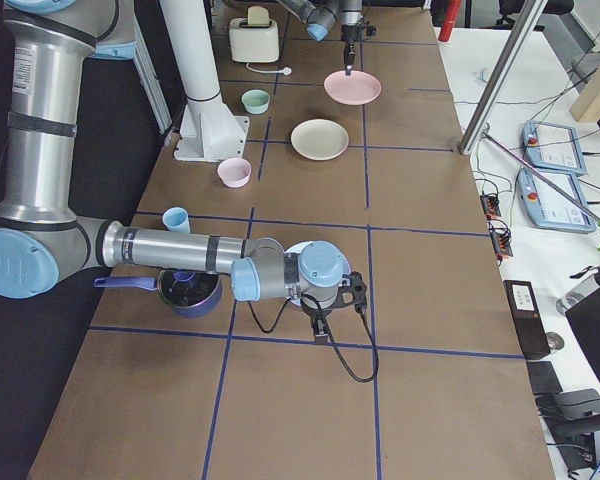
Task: Stack three plates with pink and blue
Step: 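Carry the pink plate with the left gripper onto the cream plate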
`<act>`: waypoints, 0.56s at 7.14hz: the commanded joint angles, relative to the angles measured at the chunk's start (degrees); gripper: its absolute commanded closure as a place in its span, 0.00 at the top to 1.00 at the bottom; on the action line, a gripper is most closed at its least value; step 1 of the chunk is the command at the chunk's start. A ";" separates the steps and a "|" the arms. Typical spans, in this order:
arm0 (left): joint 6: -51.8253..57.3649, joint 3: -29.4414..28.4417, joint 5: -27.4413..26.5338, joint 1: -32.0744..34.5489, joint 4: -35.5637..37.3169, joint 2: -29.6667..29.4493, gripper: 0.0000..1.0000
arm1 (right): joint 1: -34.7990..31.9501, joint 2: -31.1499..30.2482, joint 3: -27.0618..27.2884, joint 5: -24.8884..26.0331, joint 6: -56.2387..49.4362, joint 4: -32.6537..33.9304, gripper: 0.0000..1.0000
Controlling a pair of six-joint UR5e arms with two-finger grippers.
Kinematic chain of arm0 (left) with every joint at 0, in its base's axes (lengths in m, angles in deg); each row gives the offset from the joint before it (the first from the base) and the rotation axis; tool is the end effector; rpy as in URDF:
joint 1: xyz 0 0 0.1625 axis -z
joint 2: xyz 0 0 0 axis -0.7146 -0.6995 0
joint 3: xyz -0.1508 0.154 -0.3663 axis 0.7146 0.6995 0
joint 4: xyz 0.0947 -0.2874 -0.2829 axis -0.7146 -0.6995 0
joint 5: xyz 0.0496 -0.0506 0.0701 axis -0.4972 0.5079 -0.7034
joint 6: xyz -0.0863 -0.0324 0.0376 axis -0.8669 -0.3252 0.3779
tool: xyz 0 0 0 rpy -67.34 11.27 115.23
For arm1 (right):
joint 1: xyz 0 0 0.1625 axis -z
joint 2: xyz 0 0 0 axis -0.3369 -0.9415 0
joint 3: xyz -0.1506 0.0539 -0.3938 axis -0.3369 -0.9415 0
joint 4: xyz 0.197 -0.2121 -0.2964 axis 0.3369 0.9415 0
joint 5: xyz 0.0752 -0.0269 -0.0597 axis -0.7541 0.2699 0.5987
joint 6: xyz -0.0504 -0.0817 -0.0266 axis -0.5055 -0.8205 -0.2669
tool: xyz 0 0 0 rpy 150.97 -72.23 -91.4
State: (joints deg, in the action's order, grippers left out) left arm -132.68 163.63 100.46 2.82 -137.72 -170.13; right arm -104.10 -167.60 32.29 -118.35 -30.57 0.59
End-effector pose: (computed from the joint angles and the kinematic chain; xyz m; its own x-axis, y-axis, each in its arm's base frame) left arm 0.3653 -0.5114 0.3640 0.2819 -0.1238 -0.9514 0.0904 0.9907 -0.1021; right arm 0.0176 -0.4306 0.6651 0.6574 -0.1766 0.7326 0.1080 0.9842 0.1404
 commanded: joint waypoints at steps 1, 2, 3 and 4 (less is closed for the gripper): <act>-2.76 3.91 -12.29 -11.83 7.34 -4.60 0.00 | 0.03 0.04 0.05 0.00 0.03 -0.07 1.00; -2.76 3.93 -15.13 -15.27 8.43 -5.58 0.00 | 0.03 0.04 0.13 0.00 0.12 -0.07 1.00; -2.85 3.93 -15.59 -16.61 8.44 -5.76 0.00 | 0.03 0.04 0.14 0.00 0.21 -0.07 1.00; -2.85 3.50 -15.59 -17.32 9.14 -6.55 0.00 | 0.03 0.04 0.14 0.00 0.29 -0.07 1.00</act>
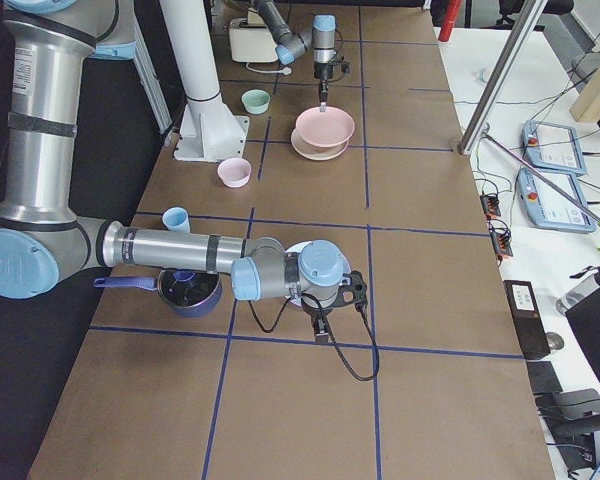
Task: Stack three plates with pink and blue
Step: 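Carry the pink plate with the left gripper onto the cream plate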
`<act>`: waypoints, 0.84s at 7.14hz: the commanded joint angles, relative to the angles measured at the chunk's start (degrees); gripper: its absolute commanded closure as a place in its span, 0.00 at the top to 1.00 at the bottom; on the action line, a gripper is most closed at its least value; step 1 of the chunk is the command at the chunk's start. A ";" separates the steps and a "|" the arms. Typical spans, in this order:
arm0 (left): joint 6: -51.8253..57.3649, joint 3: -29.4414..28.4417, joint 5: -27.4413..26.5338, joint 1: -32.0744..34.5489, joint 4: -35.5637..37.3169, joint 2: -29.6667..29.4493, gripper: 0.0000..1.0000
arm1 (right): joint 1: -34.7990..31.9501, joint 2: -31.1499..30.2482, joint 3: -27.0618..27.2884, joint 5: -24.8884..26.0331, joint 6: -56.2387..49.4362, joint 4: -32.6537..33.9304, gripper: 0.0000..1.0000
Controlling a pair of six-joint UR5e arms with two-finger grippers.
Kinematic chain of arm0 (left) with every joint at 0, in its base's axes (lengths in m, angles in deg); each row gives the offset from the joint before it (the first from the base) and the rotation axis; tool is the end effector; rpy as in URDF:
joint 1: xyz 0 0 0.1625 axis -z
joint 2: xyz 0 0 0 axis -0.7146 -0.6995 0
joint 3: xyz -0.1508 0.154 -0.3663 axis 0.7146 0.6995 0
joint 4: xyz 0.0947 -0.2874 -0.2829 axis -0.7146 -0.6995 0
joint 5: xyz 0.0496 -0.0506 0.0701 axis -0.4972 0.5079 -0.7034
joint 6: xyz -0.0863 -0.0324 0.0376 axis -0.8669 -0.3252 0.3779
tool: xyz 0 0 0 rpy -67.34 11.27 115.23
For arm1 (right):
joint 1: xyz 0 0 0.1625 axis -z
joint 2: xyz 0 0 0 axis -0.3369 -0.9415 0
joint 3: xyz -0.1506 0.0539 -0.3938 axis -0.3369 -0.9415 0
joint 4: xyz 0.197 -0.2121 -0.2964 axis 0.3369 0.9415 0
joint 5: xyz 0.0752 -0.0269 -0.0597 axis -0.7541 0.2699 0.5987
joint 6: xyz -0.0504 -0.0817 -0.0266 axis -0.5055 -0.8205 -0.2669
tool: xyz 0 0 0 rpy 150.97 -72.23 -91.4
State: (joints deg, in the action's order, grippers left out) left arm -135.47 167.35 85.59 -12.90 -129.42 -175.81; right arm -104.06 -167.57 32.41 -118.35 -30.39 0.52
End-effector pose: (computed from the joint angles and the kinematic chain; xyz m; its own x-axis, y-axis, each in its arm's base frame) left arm 0.4993 -0.4242 0.2924 0.3291 -0.0781 -0.9411 0.0749 0.9956 -0.0564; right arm 0.0173 -0.4311 0.6637 0.6573 -0.1768 0.7326 0.1066 0.9841 0.1419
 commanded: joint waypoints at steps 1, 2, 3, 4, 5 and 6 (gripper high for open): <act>-0.06 -0.49 -0.55 -1.60 2.85 -2.01 0.19 | 0.00 0.00 0.01 0.00 0.03 0.00 1.00; 0.55 -0.58 -0.63 -1.60 3.74 -2.28 0.99 | 0.00 0.09 0.01 0.00 0.03 0.00 1.00; 0.73 -0.49 -0.37 -1.26 3.83 -2.11 1.00 | 0.00 0.35 0.27 0.00 -0.06 0.00 1.00; 1.51 -0.49 0.94 1.27 4.44 -1.06 1.00 | 0.00 0.44 0.54 -0.17 0.29 0.00 1.00; 8.65 0.29 7.04 7.30 7.23 1.04 1.00 | 0.00 0.44 0.89 -0.26 0.38 0.09 1.00; 18.91 0.73 12.24 14.67 8.65 3.67 1.00 | 0.00 0.44 0.89 -0.26 0.38 0.09 1.00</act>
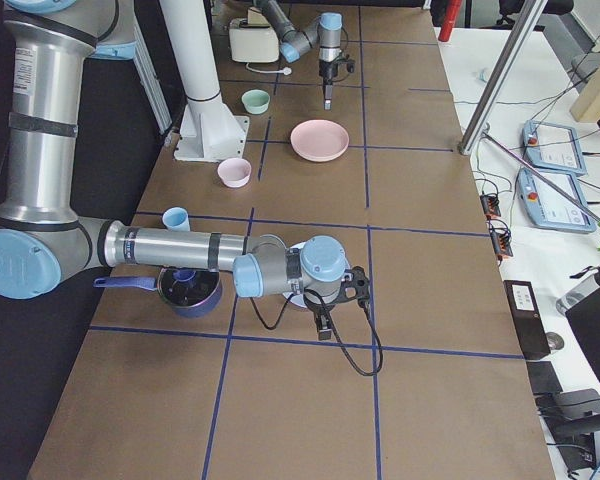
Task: Stack three plates with pink and blue
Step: 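Release the pink plate and withdraw the left gripper away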
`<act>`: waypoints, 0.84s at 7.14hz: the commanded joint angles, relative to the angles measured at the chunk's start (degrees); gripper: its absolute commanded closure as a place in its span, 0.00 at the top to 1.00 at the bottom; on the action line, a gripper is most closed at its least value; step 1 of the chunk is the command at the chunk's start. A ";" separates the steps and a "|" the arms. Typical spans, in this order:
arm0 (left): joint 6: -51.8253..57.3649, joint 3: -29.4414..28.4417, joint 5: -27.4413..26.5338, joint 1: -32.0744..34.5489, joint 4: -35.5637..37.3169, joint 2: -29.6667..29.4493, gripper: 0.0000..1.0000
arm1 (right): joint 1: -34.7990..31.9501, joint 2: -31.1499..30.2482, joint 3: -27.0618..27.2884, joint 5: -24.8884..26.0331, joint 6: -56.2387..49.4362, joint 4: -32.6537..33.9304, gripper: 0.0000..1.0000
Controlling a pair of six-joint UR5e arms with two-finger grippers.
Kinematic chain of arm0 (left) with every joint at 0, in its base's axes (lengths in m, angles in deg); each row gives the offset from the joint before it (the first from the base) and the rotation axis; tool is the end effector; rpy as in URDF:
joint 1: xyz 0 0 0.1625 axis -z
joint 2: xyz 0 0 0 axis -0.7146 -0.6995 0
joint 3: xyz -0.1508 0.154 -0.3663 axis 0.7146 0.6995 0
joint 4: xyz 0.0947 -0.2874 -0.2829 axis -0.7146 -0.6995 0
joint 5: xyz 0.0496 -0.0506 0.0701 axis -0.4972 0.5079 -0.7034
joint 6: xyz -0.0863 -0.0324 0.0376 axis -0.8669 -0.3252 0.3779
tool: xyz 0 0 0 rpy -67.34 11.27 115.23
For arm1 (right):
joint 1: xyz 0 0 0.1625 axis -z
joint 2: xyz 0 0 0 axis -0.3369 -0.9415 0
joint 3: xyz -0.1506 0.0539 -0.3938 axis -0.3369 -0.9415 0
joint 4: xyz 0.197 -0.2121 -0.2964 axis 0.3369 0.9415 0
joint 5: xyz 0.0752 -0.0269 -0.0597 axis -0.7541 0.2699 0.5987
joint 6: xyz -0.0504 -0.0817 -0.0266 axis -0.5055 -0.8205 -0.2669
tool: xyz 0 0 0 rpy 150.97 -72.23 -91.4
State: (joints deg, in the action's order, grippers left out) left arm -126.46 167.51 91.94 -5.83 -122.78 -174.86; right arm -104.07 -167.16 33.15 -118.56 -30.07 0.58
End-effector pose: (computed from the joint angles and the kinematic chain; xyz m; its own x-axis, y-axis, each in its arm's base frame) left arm 0.4478 -0.4738 0.3133 0.4076 -0.0370 -0.9124 0.0431 0.9988 -0.0213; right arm 0.0167 -0.4355 0.6540 0.6538 -0.1851 0.7336 0.1024 0.9823 0.1566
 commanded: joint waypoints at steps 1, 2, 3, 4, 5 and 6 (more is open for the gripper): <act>20.96 0.40 9.77 13.60 2.11 6.31 1.00 | 0.00 0.03 0.16 -0.75 0.15 0.03 1.00; 31.60 -0.39 13.46 20.01 3.59 9.39 1.00 | -0.09 0.03 0.16 -1.80 0.15 0.03 1.00; 45.63 -0.22 15.93 27.03 10.83 10.55 1.00 | 0.00 0.03 0.16 -2.42 0.24 0.03 1.00; 60.56 0.48 16.22 33.37 21.43 11.52 1.00 | 0.00 0.03 0.33 -3.99 2.42 0.03 1.00; 73.76 -0.04 16.13 38.74 31.46 11.71 1.00 | 0.00 -0.14 1.72 -4.27 5.83 -0.06 1.00; 86.25 -0.65 15.44 44.36 38.34 13.80 1.00 | 0.17 -0.49 2.87 -4.62 7.69 -0.06 1.00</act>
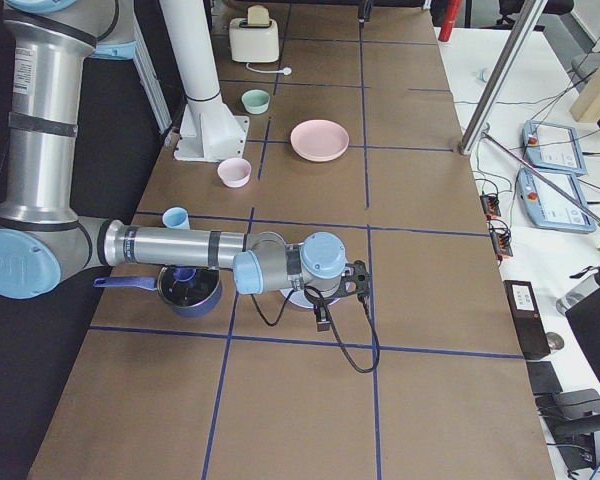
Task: Stack three plates with pink and blue
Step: 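Release the pink plate and withdraw the left gripper away, then reach the right gripper to the light blue plate's rim and grasp it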
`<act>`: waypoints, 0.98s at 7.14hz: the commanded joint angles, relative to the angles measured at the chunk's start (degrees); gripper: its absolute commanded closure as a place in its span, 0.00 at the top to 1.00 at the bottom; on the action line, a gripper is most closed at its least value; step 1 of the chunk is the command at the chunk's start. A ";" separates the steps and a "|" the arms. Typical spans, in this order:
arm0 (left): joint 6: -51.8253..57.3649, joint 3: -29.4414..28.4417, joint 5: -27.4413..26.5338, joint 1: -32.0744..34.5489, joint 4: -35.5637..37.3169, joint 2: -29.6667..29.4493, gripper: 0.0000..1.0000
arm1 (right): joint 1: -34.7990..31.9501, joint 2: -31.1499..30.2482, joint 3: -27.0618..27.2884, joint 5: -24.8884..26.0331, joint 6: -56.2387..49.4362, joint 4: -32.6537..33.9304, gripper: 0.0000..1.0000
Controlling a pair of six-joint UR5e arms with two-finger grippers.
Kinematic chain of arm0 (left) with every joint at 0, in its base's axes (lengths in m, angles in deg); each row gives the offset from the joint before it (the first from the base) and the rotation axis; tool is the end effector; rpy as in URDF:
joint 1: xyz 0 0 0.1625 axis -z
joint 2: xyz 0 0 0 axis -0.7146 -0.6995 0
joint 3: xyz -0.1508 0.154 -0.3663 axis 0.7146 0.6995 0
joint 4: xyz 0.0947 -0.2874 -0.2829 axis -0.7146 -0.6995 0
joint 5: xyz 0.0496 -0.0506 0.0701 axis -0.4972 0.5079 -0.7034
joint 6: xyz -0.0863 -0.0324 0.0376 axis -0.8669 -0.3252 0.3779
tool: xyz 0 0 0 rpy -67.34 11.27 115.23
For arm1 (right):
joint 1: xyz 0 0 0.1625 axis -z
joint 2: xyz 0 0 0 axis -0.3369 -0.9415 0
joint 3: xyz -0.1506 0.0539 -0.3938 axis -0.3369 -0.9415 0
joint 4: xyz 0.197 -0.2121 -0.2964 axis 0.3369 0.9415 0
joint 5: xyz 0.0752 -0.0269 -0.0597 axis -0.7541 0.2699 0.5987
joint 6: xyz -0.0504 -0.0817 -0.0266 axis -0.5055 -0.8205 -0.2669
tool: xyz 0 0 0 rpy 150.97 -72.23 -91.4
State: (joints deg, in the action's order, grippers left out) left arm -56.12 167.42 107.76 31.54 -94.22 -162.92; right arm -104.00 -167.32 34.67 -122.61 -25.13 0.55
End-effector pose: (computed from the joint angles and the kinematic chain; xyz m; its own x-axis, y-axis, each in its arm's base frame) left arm 0.0754 -0.5880 0.4910 0.5819 0.3419 -0.7379 -0.1753 0.9388 0.2967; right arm 0.0117 -0.4346 0.6365 0.6038 -0.1211 0.7879 0.0509 0.9922 0.1135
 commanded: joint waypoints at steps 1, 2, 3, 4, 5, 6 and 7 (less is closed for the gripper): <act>23.35 -1.95 -0.39 11.14 11.33 5.62 1.00 | 1.16 -0.51 1.53 -1.87 4.43 -0.29 1.00; 25.94 -3.19 -0.39 13.53 10.74 8.45 1.00 | 2.30 -2.17 1.18 -1.80 7.31 -5.08 1.00; 26.06 -3.11 -0.22 13.82 10.21 10.82 1.00 | 4.14 -4.62 1.01 -1.45 14.91 -13.48 0.99; 26.15 -3.11 -0.21 13.91 9.94 11.37 1.00 | 5.98 -5.60 -1.69 -1.19 21.60 -22.09 0.98; 26.15 -3.02 -0.21 13.91 9.33 12.42 1.00 | 8.79 -5.18 -7.55 0.64 26.71 -31.49 0.97; 26.15 -2.94 -0.21 14.08 9.24 13.47 1.00 | 11.25 -3.87 -10.48 2.23 33.99 -37.67 0.96; 26.15 -2.67 -0.04 14.52 9.24 14.53 1.00 | 13.19 -3.07 -11.90 4.16 35.97 -38.52 0.93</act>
State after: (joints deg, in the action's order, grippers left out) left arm -30.00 164.51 107.59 45.64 -84.87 -149.72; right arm -93.53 -171.41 25.61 -120.68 6.00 -33.78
